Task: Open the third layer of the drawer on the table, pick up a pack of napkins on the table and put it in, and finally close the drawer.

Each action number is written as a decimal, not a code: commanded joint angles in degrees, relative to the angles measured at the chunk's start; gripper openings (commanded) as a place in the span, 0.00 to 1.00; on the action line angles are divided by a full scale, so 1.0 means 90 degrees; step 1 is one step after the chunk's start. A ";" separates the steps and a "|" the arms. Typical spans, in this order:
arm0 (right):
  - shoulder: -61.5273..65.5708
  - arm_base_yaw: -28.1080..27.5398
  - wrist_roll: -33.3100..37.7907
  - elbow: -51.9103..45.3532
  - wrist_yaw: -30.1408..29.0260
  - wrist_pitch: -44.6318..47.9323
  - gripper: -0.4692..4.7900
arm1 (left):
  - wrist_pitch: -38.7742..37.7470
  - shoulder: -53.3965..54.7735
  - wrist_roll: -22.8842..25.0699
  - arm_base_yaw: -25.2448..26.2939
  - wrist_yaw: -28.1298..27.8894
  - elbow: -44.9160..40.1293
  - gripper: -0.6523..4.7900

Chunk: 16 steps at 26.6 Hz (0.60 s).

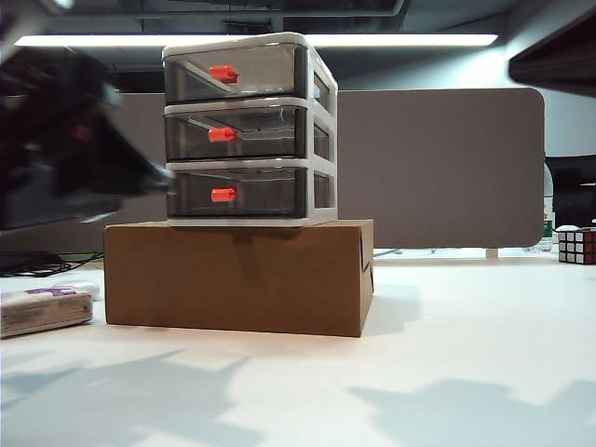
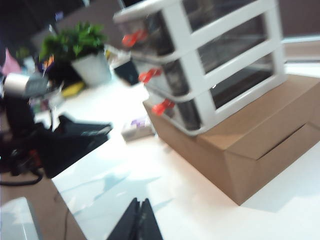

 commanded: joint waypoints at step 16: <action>0.4211 0.0420 -0.1523 0.1183 -0.0248 0.1804 0.08 | 0.2280 0.2681 0.1630 -0.0070 -0.1047 0.1197 0.57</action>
